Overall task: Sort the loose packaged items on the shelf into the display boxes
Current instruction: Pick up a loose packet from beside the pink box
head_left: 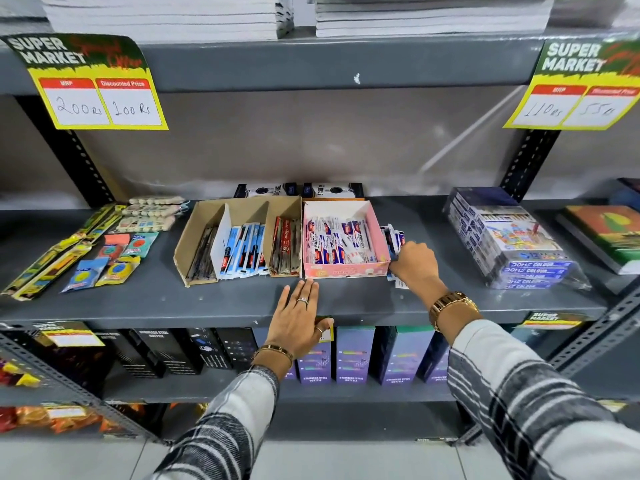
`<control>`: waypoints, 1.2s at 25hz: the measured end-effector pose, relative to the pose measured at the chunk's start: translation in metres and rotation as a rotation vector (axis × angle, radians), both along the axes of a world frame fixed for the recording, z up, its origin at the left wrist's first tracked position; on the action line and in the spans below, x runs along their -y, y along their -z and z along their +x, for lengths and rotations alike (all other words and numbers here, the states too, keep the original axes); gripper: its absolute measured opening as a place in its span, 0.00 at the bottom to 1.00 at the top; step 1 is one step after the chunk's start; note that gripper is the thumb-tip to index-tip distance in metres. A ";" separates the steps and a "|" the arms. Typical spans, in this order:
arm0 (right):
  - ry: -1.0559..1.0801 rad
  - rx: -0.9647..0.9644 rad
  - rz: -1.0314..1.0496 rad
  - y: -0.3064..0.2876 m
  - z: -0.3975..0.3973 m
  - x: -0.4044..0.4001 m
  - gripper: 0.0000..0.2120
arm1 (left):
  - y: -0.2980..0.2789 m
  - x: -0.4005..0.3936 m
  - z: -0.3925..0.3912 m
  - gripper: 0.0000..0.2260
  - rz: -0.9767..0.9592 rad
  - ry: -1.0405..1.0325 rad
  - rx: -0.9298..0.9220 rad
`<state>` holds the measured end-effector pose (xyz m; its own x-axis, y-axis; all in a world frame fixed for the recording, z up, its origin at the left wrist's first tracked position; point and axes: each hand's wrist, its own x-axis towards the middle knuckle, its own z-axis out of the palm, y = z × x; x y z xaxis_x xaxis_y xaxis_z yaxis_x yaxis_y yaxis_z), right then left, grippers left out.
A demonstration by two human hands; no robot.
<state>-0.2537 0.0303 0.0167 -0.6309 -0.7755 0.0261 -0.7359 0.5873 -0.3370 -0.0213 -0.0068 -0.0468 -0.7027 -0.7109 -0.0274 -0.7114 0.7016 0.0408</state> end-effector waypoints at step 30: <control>0.131 0.410 -0.857 -0.053 0.037 -0.026 0.11 | -0.010 -0.011 0.012 0.31 -0.011 -0.011 0.079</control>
